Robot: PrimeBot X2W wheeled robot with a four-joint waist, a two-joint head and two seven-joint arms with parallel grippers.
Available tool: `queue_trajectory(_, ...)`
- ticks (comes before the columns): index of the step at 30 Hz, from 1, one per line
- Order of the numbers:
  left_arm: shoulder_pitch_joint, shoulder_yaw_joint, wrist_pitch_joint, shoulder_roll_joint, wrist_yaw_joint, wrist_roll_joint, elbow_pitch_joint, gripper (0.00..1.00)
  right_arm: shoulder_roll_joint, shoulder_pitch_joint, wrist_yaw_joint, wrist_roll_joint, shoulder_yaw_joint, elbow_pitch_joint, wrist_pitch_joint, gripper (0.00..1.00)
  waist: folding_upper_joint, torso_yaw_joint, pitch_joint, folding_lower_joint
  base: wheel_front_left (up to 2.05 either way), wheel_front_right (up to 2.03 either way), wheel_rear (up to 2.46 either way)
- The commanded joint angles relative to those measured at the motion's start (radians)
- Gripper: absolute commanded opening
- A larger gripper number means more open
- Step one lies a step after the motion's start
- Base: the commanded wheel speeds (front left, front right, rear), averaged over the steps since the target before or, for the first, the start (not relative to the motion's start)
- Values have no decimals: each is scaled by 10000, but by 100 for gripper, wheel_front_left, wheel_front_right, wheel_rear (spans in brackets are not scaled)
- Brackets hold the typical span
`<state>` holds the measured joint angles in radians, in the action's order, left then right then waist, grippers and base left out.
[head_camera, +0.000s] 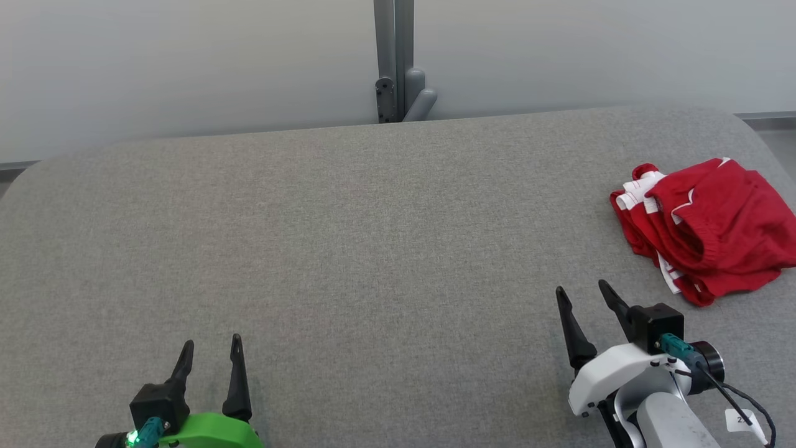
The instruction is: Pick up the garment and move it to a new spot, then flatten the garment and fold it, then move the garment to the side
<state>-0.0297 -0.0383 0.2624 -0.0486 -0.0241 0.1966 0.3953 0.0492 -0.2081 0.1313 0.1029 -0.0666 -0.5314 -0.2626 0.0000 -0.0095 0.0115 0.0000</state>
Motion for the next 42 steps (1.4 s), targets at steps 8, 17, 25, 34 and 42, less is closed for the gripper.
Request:
queue_trajectory(8,0,-3,-43,25,-111,150,254,0,-31,59,2,22,-73,-189,20,0,0,-13,-5,0,0,0,0)
queue_trajectory(17,-177,260,-565,26,-222,1743,203,0,-33,100,1,1737,238,9,544,0,0,-5,-11,0,0,0,0)
queue_trajectory(25,-218,358,-881,19,-320,3159,-44,0,-26,242,0,3267,349,397,847,0,0,1,-15,0,0,0,0)
queue_trajectory(34,-306,508,-1239,12,-418,4583,-248,0,-19,344,-1,4799,514,731,1207,0,0,9,-21,0,0,0,0)
queue_trajectory(42,-393,634,-1546,6,-502,5730,-399,0,-12,411,-2,6036,668,986,1511,0,0,16,-25,0,0,0,0)
